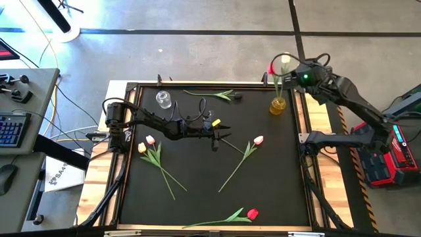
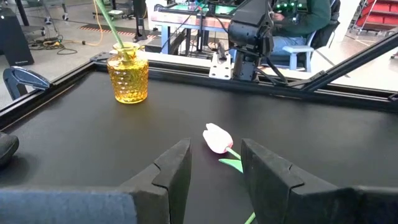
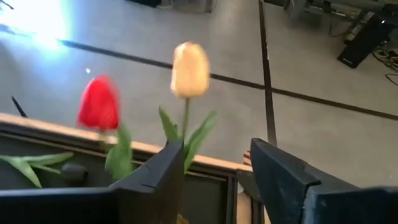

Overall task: Sort flowers into vase by color
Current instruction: Put the red flower into the yellow flower vase

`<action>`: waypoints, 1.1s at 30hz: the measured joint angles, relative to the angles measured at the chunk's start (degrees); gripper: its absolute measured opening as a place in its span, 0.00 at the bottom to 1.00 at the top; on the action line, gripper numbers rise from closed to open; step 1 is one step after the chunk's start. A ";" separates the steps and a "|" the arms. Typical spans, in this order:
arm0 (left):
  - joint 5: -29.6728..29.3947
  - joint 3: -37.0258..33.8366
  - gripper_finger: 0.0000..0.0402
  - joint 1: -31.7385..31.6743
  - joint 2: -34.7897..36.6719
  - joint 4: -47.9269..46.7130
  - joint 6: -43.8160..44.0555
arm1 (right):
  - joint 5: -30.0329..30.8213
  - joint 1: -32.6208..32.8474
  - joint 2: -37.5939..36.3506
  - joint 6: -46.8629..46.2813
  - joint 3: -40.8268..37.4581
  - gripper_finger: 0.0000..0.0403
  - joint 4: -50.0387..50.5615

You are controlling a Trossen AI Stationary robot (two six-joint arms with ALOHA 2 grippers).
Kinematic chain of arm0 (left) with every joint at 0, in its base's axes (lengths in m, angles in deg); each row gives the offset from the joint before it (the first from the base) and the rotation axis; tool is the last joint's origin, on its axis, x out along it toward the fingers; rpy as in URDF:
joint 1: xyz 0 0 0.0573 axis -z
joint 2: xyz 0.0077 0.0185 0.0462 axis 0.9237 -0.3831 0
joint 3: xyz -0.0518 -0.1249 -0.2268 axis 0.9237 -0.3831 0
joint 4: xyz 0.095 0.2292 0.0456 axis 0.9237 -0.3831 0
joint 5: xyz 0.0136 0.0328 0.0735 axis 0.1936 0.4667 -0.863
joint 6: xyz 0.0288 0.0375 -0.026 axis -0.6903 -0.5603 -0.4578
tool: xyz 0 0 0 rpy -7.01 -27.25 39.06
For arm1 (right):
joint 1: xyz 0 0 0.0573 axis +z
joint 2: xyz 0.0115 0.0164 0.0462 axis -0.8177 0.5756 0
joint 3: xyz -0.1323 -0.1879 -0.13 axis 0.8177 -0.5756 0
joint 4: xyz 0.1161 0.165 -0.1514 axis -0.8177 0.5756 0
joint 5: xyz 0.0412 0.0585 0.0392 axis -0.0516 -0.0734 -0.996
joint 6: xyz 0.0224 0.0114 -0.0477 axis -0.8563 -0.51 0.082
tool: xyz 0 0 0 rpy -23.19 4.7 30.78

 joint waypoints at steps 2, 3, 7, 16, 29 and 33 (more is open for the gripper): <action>-0.01 0.00 0.32 0.00 0.00 -0.15 0.00 | -0.95 0.01 -0.02 -0.07 1.29 0.45 0.25; 0.00 0.00 0.32 0.00 0.00 -0.30 0.00 | -1.78 0.15 -0.04 -0.10 1.76 0.46 0.36; 0.00 0.00 0.32 0.00 0.00 -0.92 0.00 | -9.15 1.61 -0.02 -0.55 2.20 0.47 0.93; 1.79 0.00 0.32 0.04 0.00 -2.89 0.02 | -9.41 13.64 -5.47 -8.36 -2.39 0.47 1.03; 4.68 0.00 0.32 0.88 0.00 -5.89 1.54 | -11.02 26.34 -8.41 -22.02 -22.64 0.47 -2.71; 4.17 0.00 0.32 2.45 0.00 -6.06 3.63 | -14.10 26.79 -7.00 -22.23 -28.60 0.47 -9.60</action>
